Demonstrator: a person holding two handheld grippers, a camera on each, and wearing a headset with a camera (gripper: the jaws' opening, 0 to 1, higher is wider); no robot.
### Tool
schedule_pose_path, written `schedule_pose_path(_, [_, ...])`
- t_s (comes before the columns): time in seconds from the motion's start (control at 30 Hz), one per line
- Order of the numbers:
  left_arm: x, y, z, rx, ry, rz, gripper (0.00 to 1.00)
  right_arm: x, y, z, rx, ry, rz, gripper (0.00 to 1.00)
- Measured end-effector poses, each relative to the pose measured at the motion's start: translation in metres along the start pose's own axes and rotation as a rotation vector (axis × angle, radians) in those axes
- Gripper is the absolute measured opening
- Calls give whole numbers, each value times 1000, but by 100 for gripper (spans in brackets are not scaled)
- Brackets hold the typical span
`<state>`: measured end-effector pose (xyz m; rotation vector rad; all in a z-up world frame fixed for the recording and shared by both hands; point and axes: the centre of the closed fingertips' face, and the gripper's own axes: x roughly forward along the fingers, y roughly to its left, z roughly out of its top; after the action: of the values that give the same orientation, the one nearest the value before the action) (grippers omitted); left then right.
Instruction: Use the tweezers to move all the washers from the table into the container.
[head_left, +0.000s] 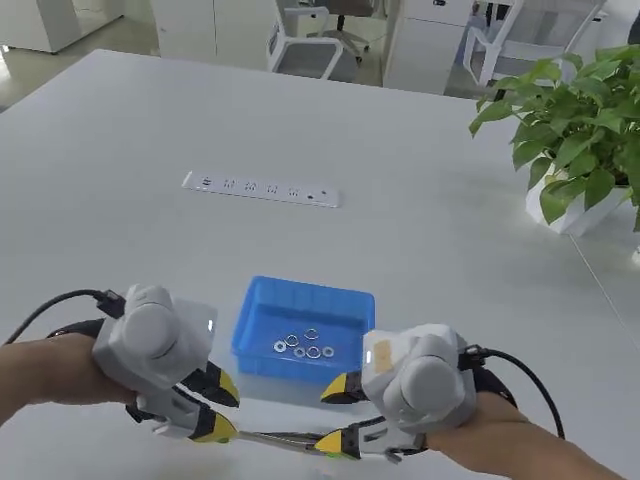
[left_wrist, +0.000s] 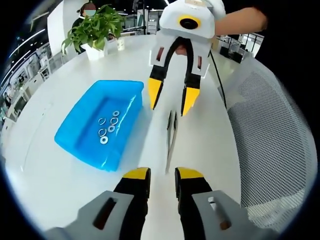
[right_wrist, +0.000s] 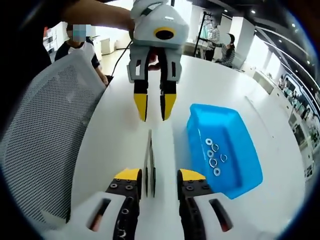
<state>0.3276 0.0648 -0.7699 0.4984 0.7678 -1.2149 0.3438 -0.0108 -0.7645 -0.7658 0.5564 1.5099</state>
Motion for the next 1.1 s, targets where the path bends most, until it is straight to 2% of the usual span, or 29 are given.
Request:
schedule_pose_path(0.07, [-5,1,4,-14,-25,14,27,-7,-5,2,39,-27,-34,32])
schedule_pose_path(0.1, [-8,2,7,-26,-50,24,27,-13,-9,4,61,-48,-58,33])
schedule_pose_path(0.13, [-9,2,9,-31,-57,26,27,-17,-11,4,77,-57,-72,34])
schedule_pose_path(0.23, [-19,4,17,-66,-114,54,30,-29,-19,2,112,-81,-116,40])
schedule_pose_path(0.33, [-27,7,20,-84,-147,80,34,-40,-27,-4,151,-93,-170,45])
schedule_pose_path(0.43, [-36,9,24,-117,-187,107,38,-50,-30,-10,199,-114,-195,51])
schedule_pose_path(0.57, [-44,9,29,-145,-231,137,50,-63,-34,-16,249,-148,-249,58])
schedule_pose_path(0.83, [-57,6,37,-186,-311,188,64,-78,-31,-26,328,-189,-299,71])
schedule_pose_path(0.93, [-58,6,40,-204,-336,205,75,-81,-33,-28,345,-204,-317,77])
schedule_pose_path(1.1, [-60,3,40,-239,-370,230,86,-89,-34,-28,375,-234,-346,87])
